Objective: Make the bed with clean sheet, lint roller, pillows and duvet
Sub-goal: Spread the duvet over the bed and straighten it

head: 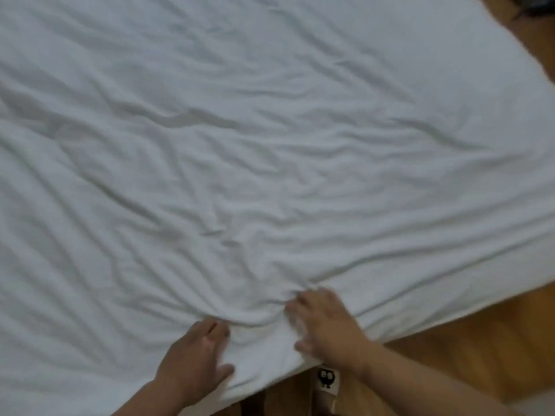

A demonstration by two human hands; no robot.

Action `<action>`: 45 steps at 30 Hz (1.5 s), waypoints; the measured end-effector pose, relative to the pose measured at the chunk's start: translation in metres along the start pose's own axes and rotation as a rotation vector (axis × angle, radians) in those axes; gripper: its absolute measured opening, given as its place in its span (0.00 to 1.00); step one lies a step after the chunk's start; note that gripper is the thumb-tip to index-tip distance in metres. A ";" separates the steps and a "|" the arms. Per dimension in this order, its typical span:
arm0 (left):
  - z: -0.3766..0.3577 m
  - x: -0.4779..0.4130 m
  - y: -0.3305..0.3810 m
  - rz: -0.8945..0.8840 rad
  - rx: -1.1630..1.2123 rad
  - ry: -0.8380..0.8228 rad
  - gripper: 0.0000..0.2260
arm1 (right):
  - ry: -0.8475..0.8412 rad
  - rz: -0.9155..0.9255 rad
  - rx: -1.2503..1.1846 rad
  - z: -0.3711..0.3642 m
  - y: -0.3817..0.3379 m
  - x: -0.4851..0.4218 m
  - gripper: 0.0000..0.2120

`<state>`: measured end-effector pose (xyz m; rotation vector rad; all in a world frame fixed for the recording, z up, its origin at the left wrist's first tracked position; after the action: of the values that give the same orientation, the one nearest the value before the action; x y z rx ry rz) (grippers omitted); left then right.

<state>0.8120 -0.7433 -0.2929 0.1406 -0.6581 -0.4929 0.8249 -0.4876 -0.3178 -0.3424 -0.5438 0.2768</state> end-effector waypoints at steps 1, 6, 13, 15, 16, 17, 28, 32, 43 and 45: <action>0.014 -0.025 0.035 -0.056 0.015 0.071 0.33 | 0.096 -0.052 0.080 0.019 0.042 0.009 0.36; 0.027 -0.156 0.205 -0.179 -0.129 0.012 0.36 | 0.217 -0.226 0.280 0.075 0.226 0.066 0.14; 0.016 -0.209 0.256 -0.044 -0.074 -0.083 0.12 | 0.090 -0.276 -0.035 0.076 0.262 0.071 0.17; 0.010 -0.205 0.269 -0.092 -0.156 -0.230 0.13 | 0.086 -0.238 -0.113 0.066 0.266 0.097 0.16; 0.009 -0.208 0.280 -0.130 -0.199 -0.299 0.12 | 0.078 -0.234 -0.155 0.061 0.273 0.110 0.15; 0.012 -0.215 0.294 -0.173 -0.205 -0.351 0.11 | 0.067 -0.268 -0.210 0.060 0.287 0.123 0.15; 0.102 -0.440 0.568 -0.325 -0.115 0.036 0.36 | 0.507 -1.196 -0.511 0.200 0.630 0.181 0.33; 0.090 -0.509 0.602 -0.277 -0.177 0.014 0.18 | 0.601 -1.276 -0.499 0.221 0.710 0.136 0.32; 0.100 -0.529 0.621 -0.232 0.046 -0.190 0.19 | 0.259 -0.991 -0.123 0.245 0.766 0.143 0.30; 0.106 -0.541 0.620 -0.168 0.066 -0.316 0.17 | 0.168 -0.987 -0.237 0.238 0.777 0.132 0.38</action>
<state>0.6227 0.0627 -0.3359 0.1831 -0.9774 -0.6625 0.6749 0.3209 -0.3679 -0.2865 -0.5223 -0.7677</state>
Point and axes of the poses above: each hand's wrist, its own x-axis away from the middle knuckle, its own z-axis out of the back of the hand, y = z × x, the point moved 5 cm from there along -x, towards the middle knuckle, and after that the axes turned 5 degrees about -z, right-handed, at the moved point
